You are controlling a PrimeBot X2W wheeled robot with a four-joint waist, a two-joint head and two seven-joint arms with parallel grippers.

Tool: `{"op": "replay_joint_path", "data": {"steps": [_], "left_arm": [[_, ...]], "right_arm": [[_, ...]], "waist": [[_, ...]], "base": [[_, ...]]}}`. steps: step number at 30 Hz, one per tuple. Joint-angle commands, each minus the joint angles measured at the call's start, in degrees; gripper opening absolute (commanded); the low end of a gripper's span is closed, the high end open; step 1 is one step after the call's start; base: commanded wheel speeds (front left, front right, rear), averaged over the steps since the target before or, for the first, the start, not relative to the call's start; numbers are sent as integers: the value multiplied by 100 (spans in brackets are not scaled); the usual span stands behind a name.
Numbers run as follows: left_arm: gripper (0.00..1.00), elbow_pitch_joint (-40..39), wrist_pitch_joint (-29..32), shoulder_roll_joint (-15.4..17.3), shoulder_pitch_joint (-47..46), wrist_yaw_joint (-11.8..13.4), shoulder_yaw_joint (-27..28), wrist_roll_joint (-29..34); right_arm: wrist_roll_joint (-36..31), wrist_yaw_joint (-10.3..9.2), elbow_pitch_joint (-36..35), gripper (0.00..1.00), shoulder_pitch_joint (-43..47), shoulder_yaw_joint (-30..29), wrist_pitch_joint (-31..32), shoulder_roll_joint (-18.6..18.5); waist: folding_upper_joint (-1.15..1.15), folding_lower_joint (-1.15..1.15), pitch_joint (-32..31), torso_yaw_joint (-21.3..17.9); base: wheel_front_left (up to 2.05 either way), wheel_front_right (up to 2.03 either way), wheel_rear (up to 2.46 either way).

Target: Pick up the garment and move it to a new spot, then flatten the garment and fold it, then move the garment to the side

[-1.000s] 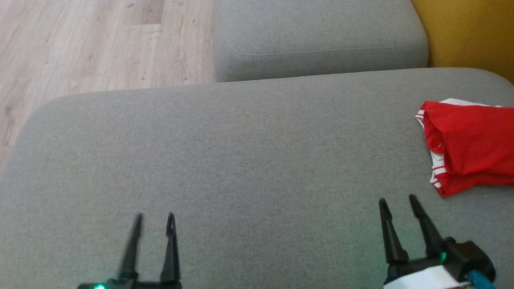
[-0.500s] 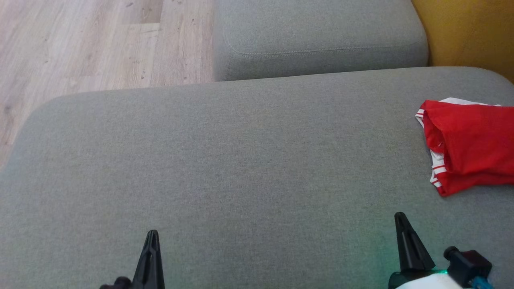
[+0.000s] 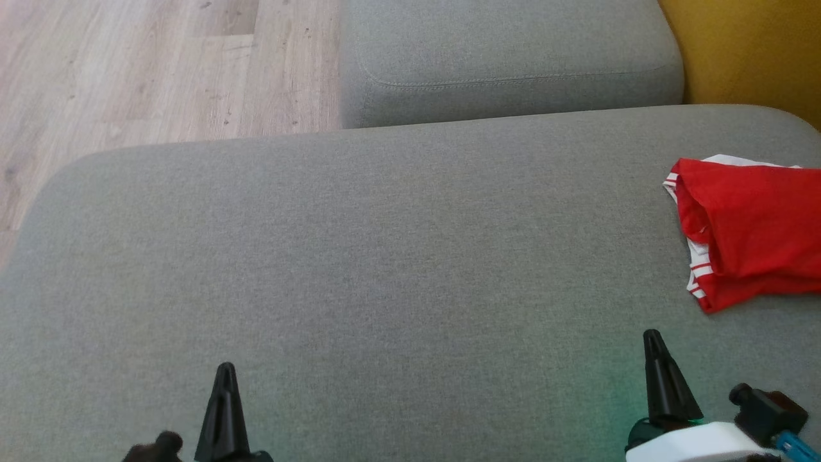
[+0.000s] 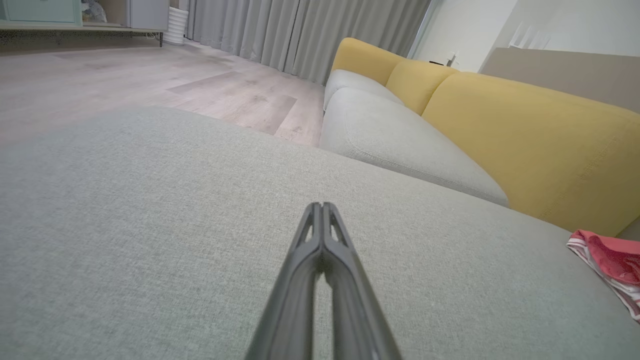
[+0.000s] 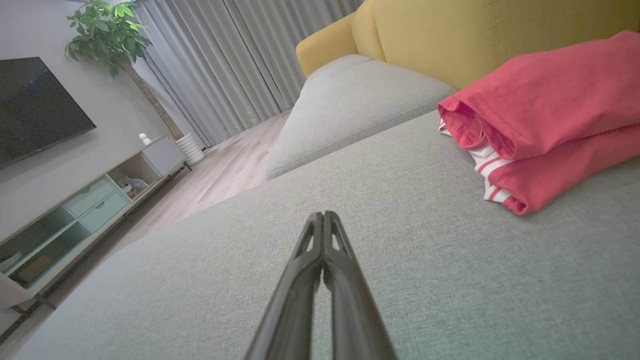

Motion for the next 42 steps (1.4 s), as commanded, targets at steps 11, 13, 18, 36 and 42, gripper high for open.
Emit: {"op": "replay_joint_path", "data": {"steps": [11,13,18,36,42], "left_arm": [[0,-57,167,94,-430,-139,198,-884],[0,-42,195,98,-459,-158,220,-1027],[0,-4,268,107,-530,-207,277,-1383],[0,149,542,129,-791,-380,495,-2651],[0,210,653,133,-894,-447,585,-3138]], "right_arm": [[885,-1,-112,0,-386,-88,163,-123],[1025,-1,-103,0,-412,-101,192,-127],[1374,-1,-80,0,-478,-136,264,-137],[2619,-2,5,0,-714,-273,538,-163],[3097,-2,39,0,-806,-331,648,-169]], "waist": [[0,0,19,-8],[0,0,22,-9],[0,0,31,-13],[0,0,61,-25],[0,0,72,-30]], "base": [[0,0,0],[0,0,0],[0,0,0],[0,0,0],[0,0,0]]}}
